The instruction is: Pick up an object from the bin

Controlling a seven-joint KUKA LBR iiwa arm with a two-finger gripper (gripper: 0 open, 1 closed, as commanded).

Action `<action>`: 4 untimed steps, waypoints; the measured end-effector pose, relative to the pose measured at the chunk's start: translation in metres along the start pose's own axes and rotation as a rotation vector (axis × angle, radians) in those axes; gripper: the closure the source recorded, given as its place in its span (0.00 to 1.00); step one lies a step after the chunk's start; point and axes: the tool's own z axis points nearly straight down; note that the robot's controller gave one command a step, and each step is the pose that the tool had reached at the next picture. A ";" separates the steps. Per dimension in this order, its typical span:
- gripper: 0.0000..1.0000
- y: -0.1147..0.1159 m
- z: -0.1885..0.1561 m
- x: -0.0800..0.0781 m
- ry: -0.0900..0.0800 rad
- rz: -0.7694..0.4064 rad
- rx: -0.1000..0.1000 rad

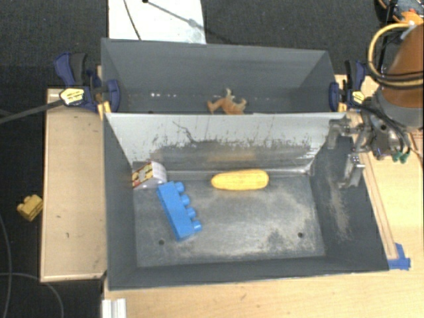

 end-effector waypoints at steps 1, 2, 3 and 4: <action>0.00 0.001 -0.005 -0.001 -0.008 -0.004 0.002; 0.00 0.034 0.029 -0.005 -0.011 -0.075 0.003; 0.00 0.069 0.040 0.008 -0.003 -0.037 0.000; 0.00 0.094 -0.013 0.019 0.000 0.008 0.000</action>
Offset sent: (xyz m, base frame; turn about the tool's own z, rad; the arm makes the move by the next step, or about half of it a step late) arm 0.0063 0.0650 -0.0612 -0.1487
